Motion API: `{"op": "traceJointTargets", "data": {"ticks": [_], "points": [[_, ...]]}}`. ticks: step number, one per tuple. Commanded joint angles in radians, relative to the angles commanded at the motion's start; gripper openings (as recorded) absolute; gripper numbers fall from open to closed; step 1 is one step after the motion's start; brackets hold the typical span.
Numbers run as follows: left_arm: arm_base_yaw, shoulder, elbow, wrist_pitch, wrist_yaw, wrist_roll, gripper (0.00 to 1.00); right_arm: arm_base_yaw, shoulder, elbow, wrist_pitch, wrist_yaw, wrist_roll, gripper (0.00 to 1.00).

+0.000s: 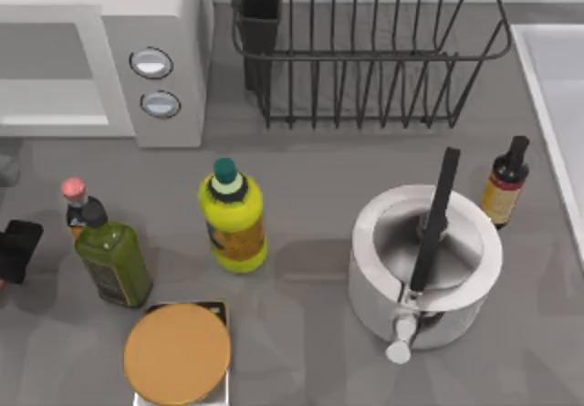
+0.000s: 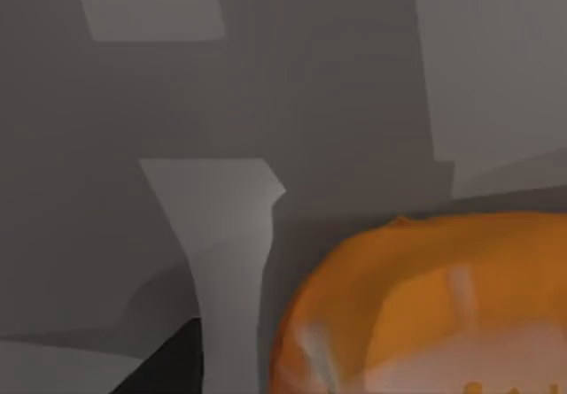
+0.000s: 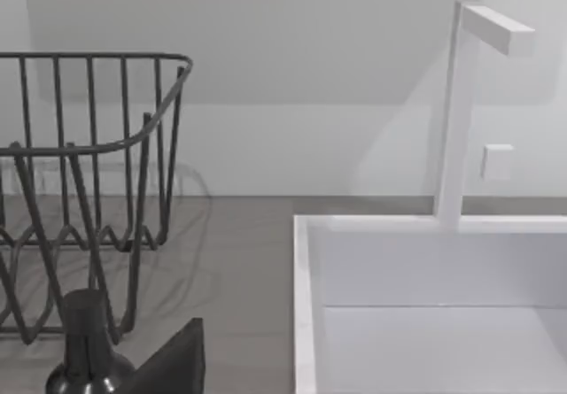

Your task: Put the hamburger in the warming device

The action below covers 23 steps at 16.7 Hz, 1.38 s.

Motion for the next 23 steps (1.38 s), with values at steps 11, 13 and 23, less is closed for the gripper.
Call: {"op": "traceJointTargets", "data": {"ticks": [11,13,23], "points": [[0.000,0.000,0.000,0.000,0.000,0.000,0.00,0.000,0.000,0.000,0.000,0.000,0.000,1.00],[0.000,0.000,0.000,0.000,0.000,0.000,0.00,0.000,0.000,0.000,0.000,0.000,0.000,1.00],[-0.002,-0.174,0.211,-0.377,0.005,0.001,0.00,0.000,0.000,0.000,0.000,0.000,0.000,1.00]]}}
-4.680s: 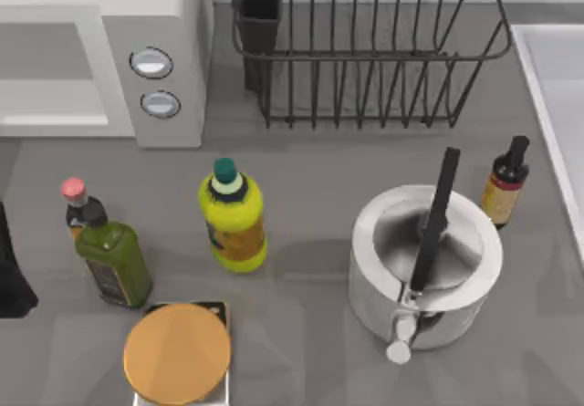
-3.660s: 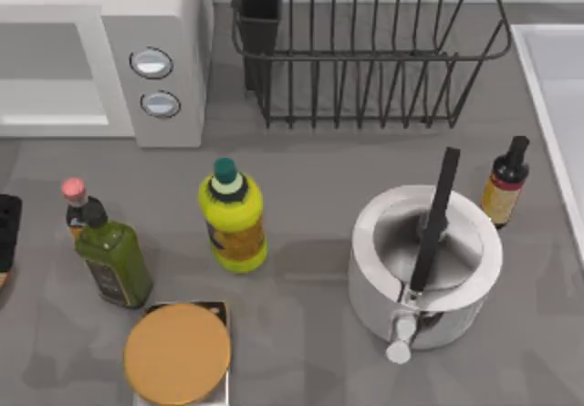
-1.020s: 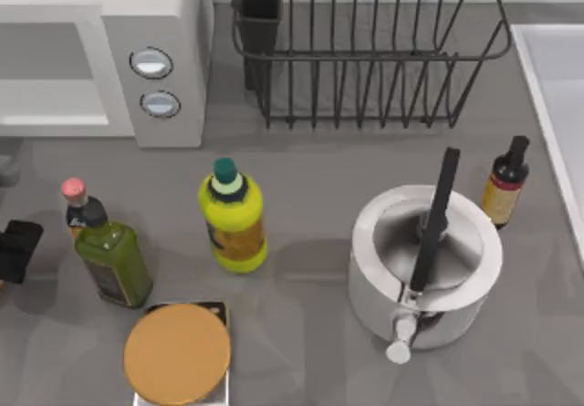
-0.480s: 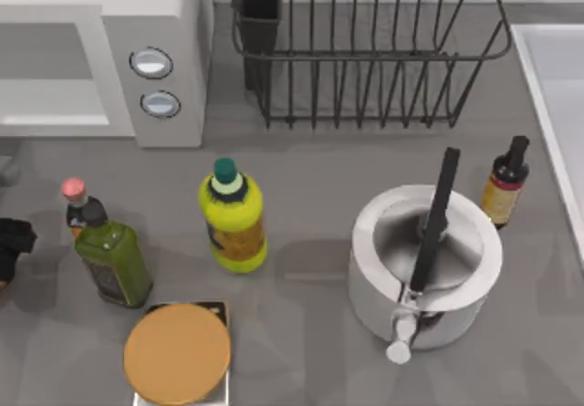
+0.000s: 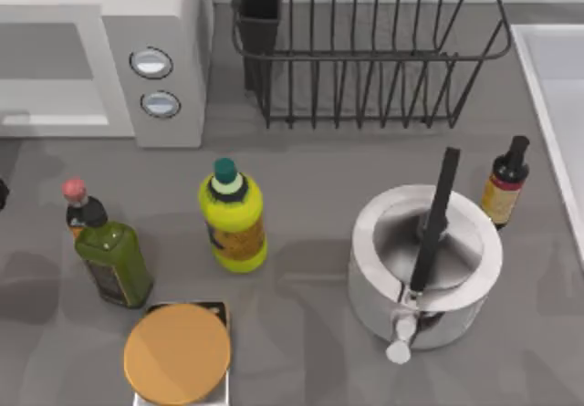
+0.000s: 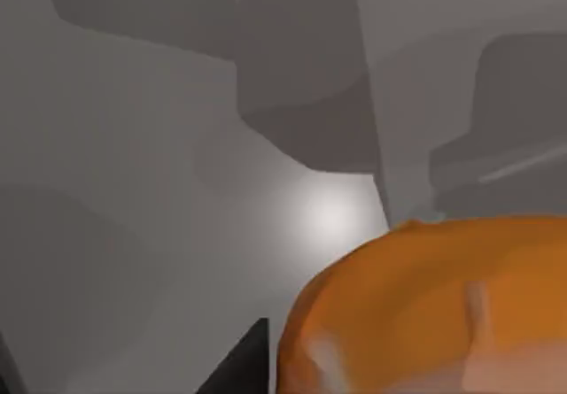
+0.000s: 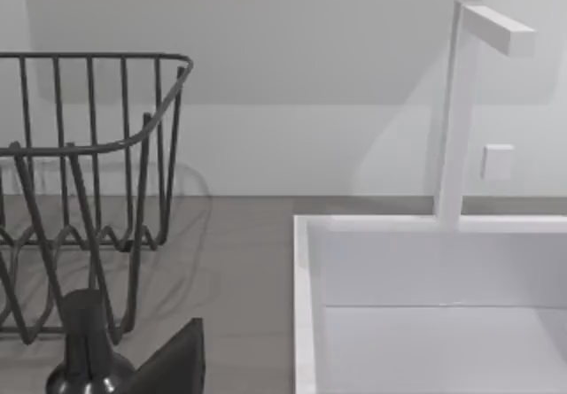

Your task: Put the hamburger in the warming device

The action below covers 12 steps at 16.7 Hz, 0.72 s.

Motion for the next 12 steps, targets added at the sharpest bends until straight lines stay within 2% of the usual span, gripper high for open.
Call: {"op": "traceJointTargets", "data": {"ticks": [3,8,12], "points": [[-0.001,-0.035,0.056,-0.064,0.000,-0.004,0.00,0.000,0.000,0.000,0.000,0.000,0.000,1.00],[0.001,-0.032,0.055,-0.063,0.000,-0.002,0.00,0.000,0.000,0.000,0.000,0.000,0.000,1.00],[0.002,0.002,0.045,0.043,0.015,-0.019,0.00,0.000,0.000,0.000,0.000,0.000,0.000,1.00]]}}
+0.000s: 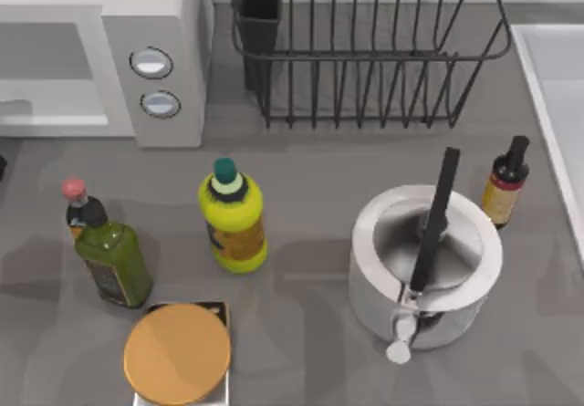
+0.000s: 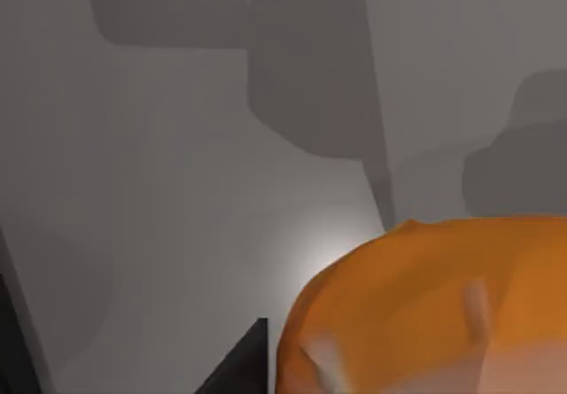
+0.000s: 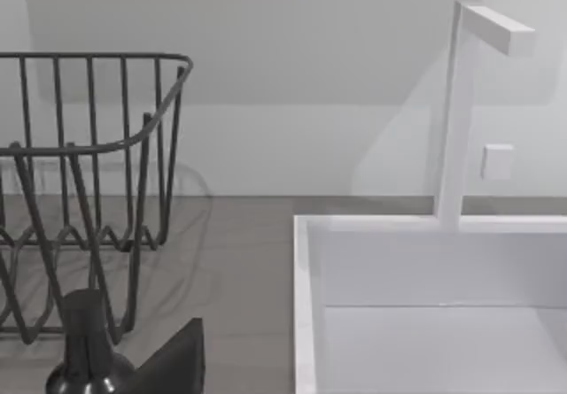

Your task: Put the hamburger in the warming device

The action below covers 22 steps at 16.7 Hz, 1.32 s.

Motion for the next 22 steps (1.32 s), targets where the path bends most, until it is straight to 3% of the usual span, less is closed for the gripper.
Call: {"op": "traceJointTargets", "data": {"ticks": [5,16,22], "points": [[0.008,0.103,-0.031,0.366,0.048,-0.051,0.00,0.000,0.000,0.000,0.000,0.000,0.000,1.00],[0.028,0.350,-0.183,1.507,0.174,-0.224,0.00,0.000,0.000,0.000,0.000,0.000,0.000,1.00],[0.033,0.420,-0.247,1.782,0.209,-0.282,0.00,0.000,0.000,0.000,0.000,0.000,0.000,1.00]]}}
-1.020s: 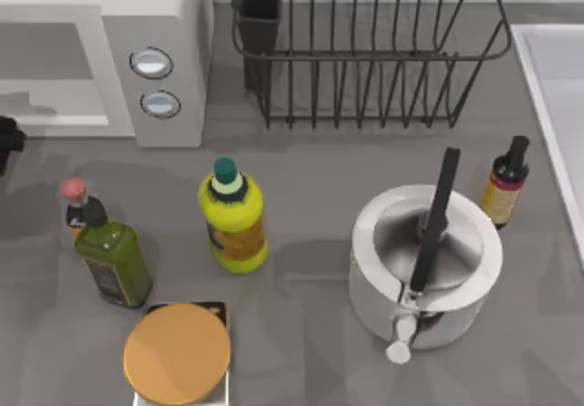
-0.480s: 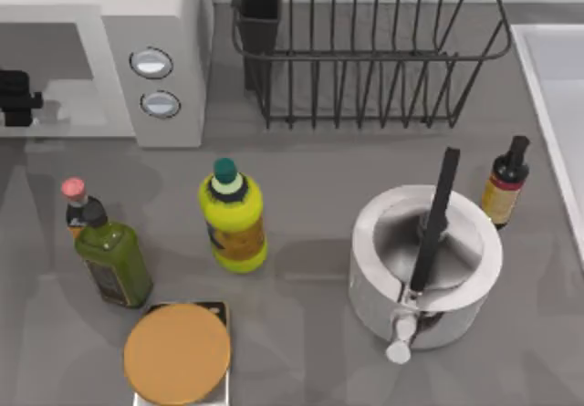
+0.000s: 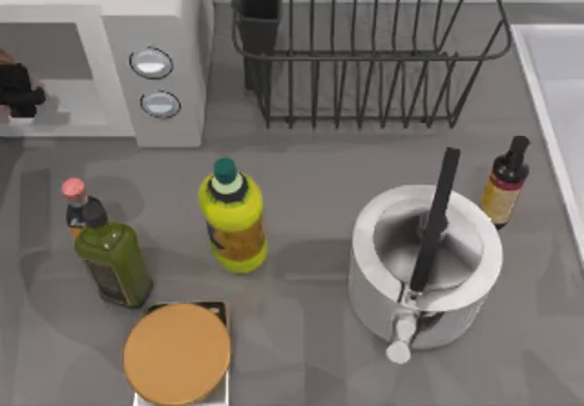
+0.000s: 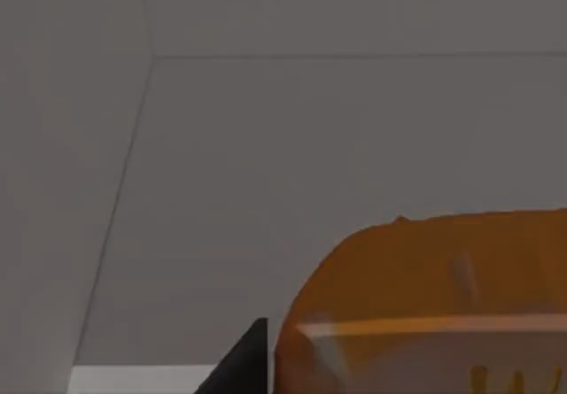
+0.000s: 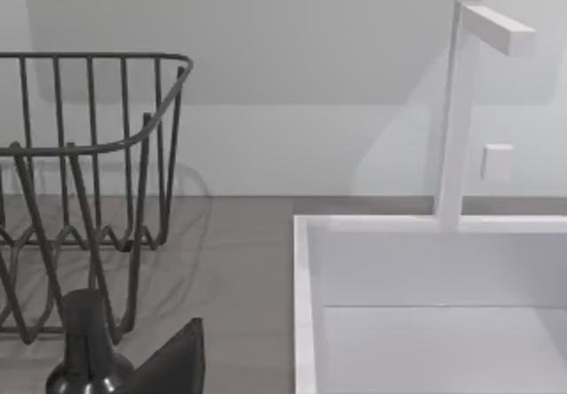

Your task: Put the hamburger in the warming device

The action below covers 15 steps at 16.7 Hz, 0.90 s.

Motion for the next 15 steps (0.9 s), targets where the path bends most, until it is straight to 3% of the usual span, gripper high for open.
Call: {"op": "traceJointTargets", "data": {"ticks": [8,15], "points": [[-0.009,0.014,0.032,0.017,-0.018,-0.005,0.00,0.000,0.000,0.000,0.000,0.000,0.000,1.00],[-0.037,0.163,0.427,-0.010,-0.117,-0.036,0.00,0.000,0.000,0.000,0.000,0.000,0.000,1.00]]}}
